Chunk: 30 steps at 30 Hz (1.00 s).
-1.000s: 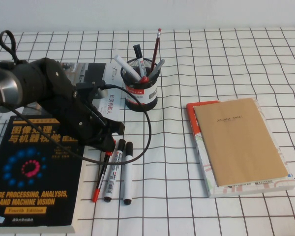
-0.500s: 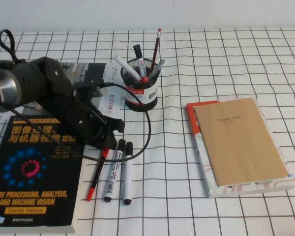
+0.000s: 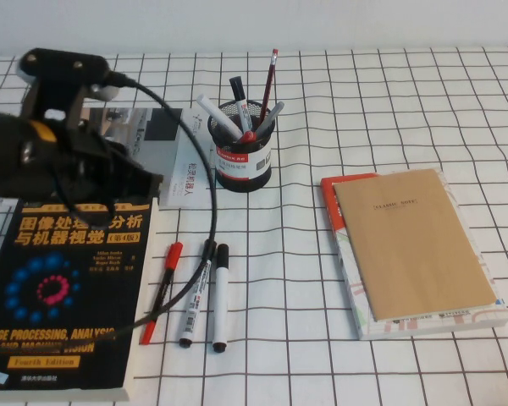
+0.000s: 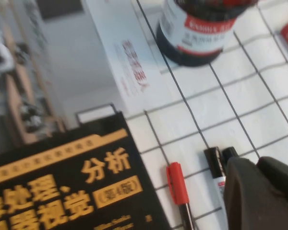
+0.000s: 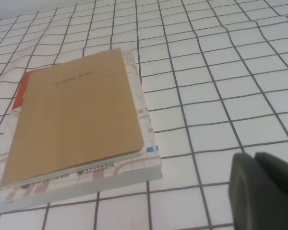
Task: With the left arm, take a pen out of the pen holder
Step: 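Take a marker out of the pen holder and lay it on the table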
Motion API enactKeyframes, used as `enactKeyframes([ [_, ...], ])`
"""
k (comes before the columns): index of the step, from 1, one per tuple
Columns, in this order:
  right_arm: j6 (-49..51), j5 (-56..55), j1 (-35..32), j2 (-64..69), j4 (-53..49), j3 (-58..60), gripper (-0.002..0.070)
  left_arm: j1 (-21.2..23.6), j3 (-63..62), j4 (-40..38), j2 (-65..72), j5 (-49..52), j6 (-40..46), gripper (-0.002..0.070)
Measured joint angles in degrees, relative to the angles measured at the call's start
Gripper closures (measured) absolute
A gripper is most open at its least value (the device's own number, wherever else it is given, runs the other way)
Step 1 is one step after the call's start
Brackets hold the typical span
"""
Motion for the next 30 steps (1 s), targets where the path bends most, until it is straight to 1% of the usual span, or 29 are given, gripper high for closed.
enactKeyframes([
  [6,0.0,0.0,0.0,0.0,0.0,0.0,0.0692,0.0,15.6,2.7,-16.3,-11.9,0.0,0.0674],
  [10,0.0,0.0,0.0,0.0,0.0,0.0,0.0692,0.0,22.3,3.7,-25.4,-14.2,0.0,0.0675],
  [14,0.0,0.0,0.0,0.0,0.0,0.0,0.0692,0.0,24.4,3.7,-32.7,-12.5,0.0,0.0675],
  [22,0.0,0.0,0.0,0.0,0.0,0.0,0.0693,0.0,24.4,3.5,-43.9,-8.0,0.0,0.0675],
  [24,0.0,0.0,0.0,0.0,0.0,0.0,0.0692,0.0,24.4,3.2,-45.4,-6.8,0.0,0.0675],
  [30,0.0,0.0,0.0,0.0,0.0,0.0,0.0692,0.0,24.4,3.4,-46.1,1.6,0.0,0.0675],
])
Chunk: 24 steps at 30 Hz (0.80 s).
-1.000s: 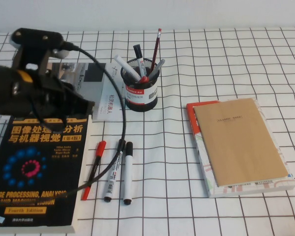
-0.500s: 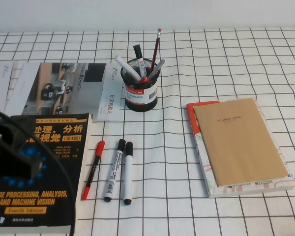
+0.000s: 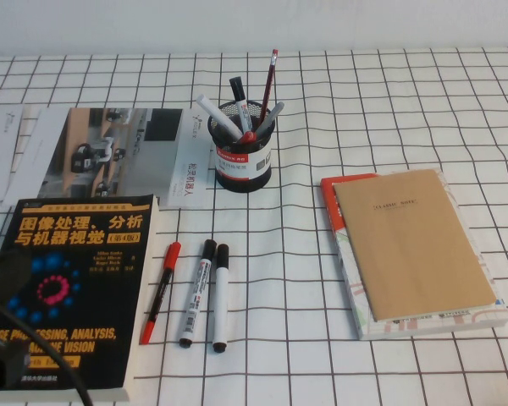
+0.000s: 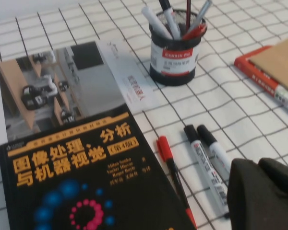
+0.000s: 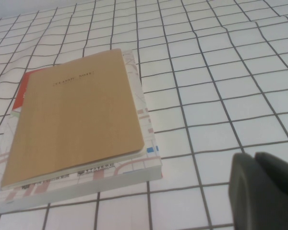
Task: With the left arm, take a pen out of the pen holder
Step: 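Take a marker out of the pen holder and lay it on the table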
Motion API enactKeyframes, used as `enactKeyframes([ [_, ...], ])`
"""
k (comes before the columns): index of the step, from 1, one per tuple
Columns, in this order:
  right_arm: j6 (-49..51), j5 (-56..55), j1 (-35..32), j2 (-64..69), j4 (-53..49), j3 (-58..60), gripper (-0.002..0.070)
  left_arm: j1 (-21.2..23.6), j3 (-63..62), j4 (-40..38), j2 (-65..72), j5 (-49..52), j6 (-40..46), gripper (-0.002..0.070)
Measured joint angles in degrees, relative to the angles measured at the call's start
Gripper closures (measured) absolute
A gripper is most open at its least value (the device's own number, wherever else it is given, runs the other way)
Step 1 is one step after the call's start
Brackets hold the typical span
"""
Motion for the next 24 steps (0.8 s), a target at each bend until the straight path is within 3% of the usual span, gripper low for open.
enactKeyframes([
  [6,0.0,0.0,0.0,0.0,0.0,0.0,0.0692,0.0,0.0,3.5,0.0,6.7,-0.4,0.0675],
  [12,0.0,0.0,0.0,0.0,0.0,0.0,0.0692,0.0,0.7,7.9,-0.3,7.4,-6.5,0.0676],
  [19,0.0,0.0,0.0,0.0,0.0,0.0,0.0693,0.2,14.2,17.2,-9.2,-10.8,-13.1,0.0676],
  [24,0.0,0.0,0.0,0.0,0.0,0.0,0.0693,6.3,25.2,19.5,-20.7,-18.6,-17.3,0.0676],
])
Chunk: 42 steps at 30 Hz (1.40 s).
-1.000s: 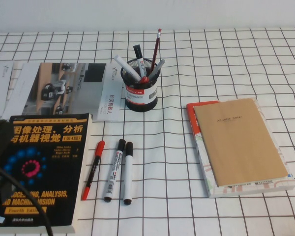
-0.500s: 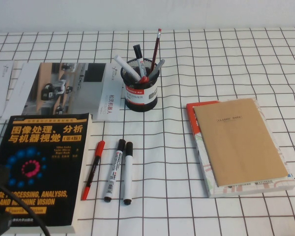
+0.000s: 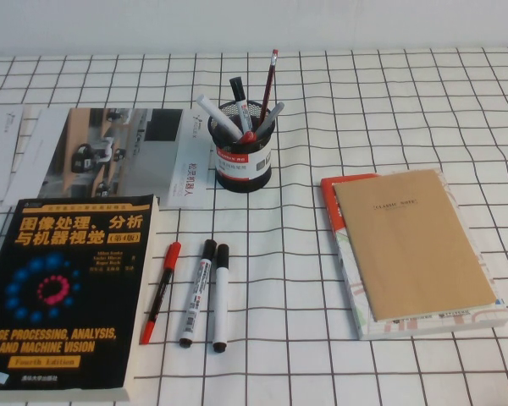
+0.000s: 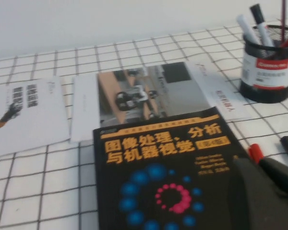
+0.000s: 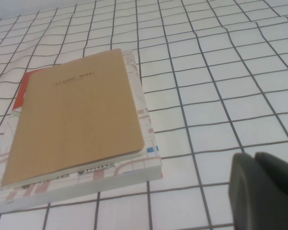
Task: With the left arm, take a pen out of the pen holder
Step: 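Take a marker out of the pen holder and lay it on the table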
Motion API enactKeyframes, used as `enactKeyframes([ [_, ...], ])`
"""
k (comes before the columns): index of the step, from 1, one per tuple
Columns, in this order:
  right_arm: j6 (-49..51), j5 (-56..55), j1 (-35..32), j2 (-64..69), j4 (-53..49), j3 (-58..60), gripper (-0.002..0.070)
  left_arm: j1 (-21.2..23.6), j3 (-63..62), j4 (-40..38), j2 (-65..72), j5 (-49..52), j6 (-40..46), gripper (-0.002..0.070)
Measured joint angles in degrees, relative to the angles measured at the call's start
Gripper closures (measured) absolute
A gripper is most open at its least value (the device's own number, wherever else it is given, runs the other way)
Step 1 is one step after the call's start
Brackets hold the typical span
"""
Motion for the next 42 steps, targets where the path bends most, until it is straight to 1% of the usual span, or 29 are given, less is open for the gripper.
enactKeyframes([
  [3,0.0,0.0,0.0,0.0,0.0,0.0,0.0692,6.1,4.8,-1.4,-5.6,-0.5,-0.5,0.0676],
  [6,0.0,0.0,0.0,0.0,0.0,0.0,0.0693,10.9,8.0,-3.6,-10.3,-0.8,0.6,0.0676],
  [9,0.0,0.0,0.0,0.0,0.0,0.0,0.0692,13.5,10.0,-5.0,-13.2,-1.0,3.0,0.0676],
  [15,0.0,0.0,0.0,0.0,0.0,0.0,0.0693,14.2,13.6,-6.0,-13.7,-1.3,6.2,0.0676],
  [19,0.0,0.0,0.0,0.0,0.0,0.0,0.0693,14.2,13.7,-6.9,-13.7,1.1,7.1,0.0676],
  [23,0.0,0.0,0.0,0.0,0.0,0.0,0.0692,14.2,13.7,-8.8,-13.8,4.4,10.4,0.0676],
  [26,0.0,0.0,0.0,0.0,0.0,0.0,0.0692,14.2,13.7,-9.0,-13.8,4.7,11.9,0.0676],
  [42,0.0,0.0,0.0,0.0,0.0,0.0,0.0692,14.2,13.7,-9.2,-13.8,4.7,12.6,0.0676],
])
